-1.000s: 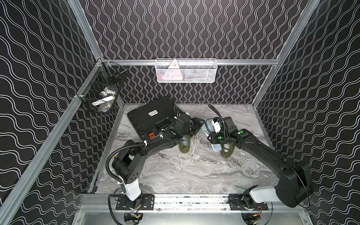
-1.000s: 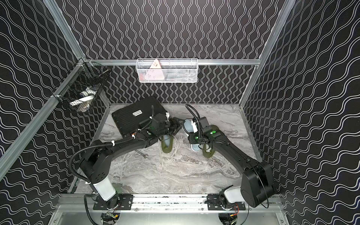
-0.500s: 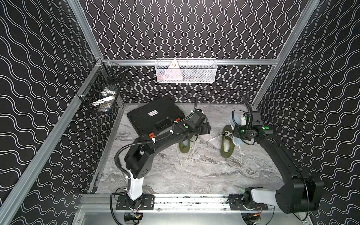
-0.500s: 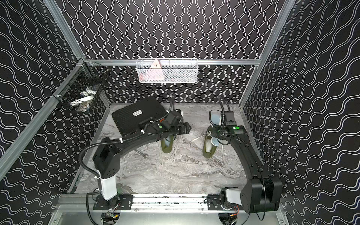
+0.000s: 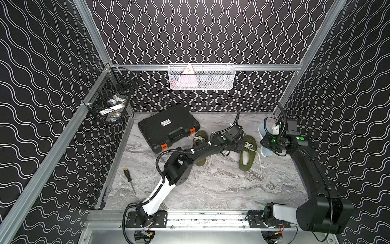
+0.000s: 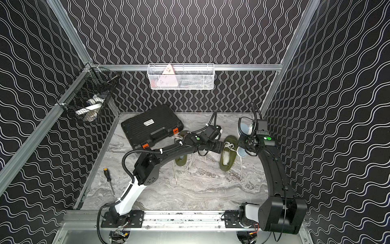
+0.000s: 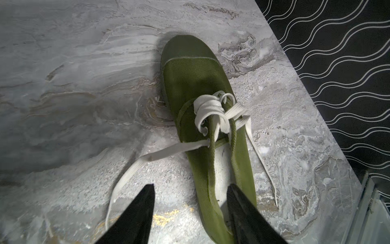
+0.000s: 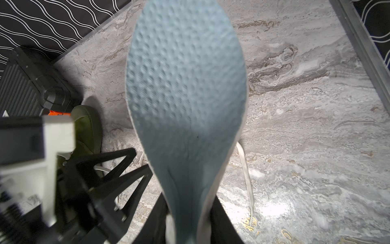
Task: Insert the insole into the shoe
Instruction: Move the shoe to the center of the board.
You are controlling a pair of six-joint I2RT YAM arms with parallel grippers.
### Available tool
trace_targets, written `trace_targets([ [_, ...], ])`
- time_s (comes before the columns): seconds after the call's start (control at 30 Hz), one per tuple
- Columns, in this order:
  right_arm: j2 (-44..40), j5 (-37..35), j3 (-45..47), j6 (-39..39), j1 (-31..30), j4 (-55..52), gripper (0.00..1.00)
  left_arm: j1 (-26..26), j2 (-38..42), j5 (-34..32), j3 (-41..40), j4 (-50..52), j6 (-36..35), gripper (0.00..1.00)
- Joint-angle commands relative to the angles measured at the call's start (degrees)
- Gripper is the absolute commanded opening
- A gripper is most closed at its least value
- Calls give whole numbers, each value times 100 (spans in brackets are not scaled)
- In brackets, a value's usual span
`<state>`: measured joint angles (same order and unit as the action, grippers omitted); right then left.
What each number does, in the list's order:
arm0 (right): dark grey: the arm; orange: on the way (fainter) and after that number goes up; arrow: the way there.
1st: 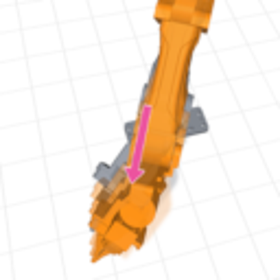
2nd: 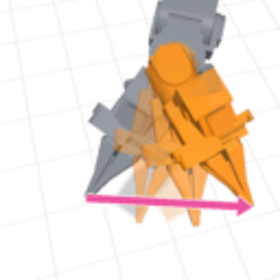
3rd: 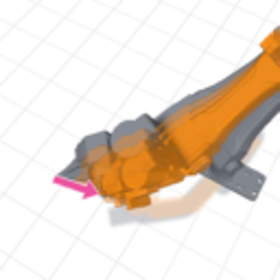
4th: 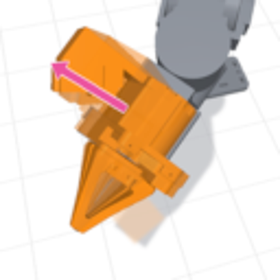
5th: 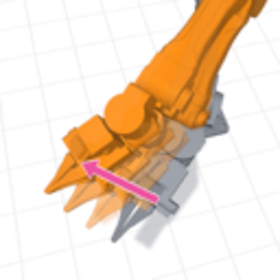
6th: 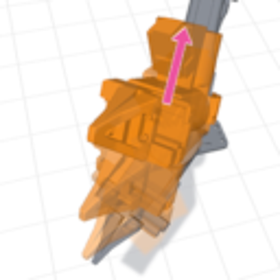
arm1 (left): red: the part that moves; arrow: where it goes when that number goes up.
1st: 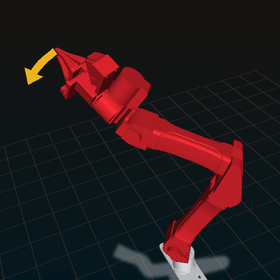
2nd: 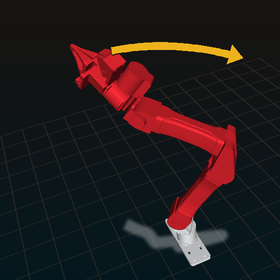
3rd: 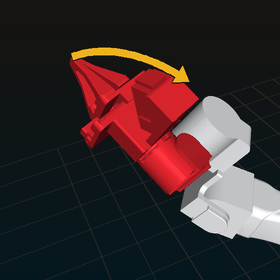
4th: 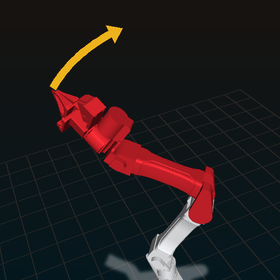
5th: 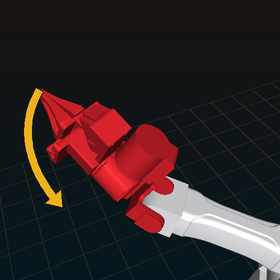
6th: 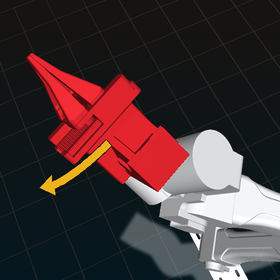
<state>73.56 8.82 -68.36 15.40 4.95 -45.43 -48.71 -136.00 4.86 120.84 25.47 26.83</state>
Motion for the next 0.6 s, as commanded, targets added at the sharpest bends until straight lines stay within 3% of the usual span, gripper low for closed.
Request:
trace_targets([
  [0.0,-26,157,20,-141,32,-163,29,-2,-330,344,351,84,-157,55],
  [0.23,-30,216,42,-185,50,-177,28,10,-690,369,614,-2,15,42],
  [0.4,-26,296,85,-186,52,-159,25,58,-460,96,287,-238,126,0],
  [0.57,-43,406,168,-178,51,-169,24,185,365,-626,-945,-846,520,0],
])
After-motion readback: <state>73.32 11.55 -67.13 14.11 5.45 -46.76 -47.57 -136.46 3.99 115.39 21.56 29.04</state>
